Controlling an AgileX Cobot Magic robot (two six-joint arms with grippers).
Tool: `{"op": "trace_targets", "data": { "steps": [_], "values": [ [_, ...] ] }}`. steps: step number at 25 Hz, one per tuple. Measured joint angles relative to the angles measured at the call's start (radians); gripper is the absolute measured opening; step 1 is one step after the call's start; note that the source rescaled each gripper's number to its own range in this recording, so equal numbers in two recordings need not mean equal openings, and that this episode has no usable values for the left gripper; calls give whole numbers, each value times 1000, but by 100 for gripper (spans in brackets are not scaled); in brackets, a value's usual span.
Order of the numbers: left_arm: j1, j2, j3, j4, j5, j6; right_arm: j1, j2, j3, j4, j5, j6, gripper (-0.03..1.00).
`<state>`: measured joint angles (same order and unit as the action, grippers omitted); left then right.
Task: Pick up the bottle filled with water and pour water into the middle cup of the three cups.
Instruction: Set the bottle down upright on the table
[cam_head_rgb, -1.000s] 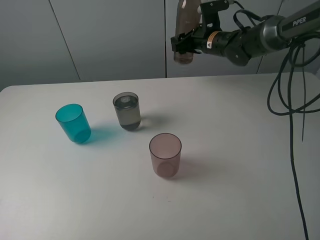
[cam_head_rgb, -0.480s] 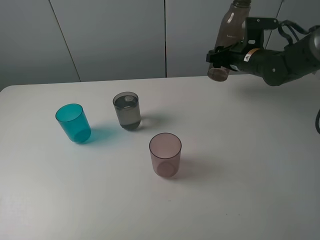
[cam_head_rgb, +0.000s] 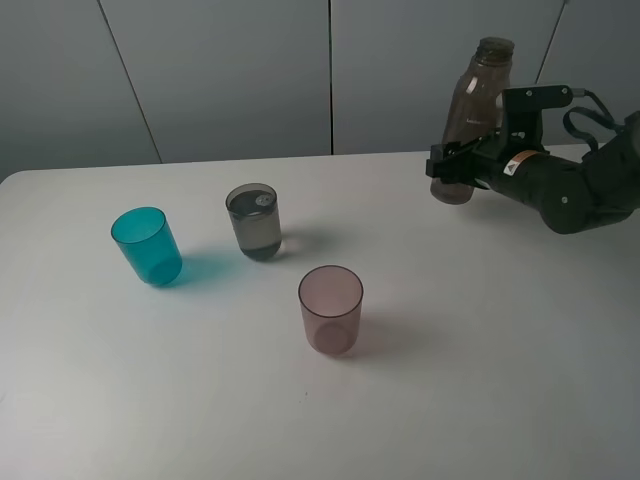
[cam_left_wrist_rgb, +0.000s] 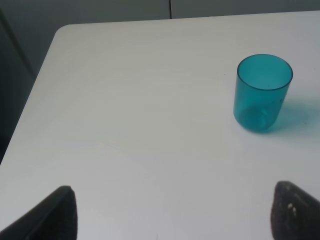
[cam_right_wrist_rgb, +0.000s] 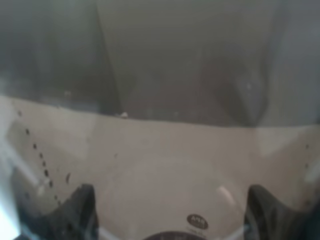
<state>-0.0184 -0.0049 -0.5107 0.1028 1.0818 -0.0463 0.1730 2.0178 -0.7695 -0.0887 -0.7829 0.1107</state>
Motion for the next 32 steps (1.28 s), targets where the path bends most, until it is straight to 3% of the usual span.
{"op": "trace_targets", "data": {
  "steps": [5,24,32],
  "values": [
    [0,0,0,0,0,0,0,-2,69,4,-41,-19,0],
    [0,0,0,0,0,0,23,17,124,55,-51,-77,0],
    [0,0,0,0,0,0,23,28,152,66,-133,-63,0]
  ]
}}
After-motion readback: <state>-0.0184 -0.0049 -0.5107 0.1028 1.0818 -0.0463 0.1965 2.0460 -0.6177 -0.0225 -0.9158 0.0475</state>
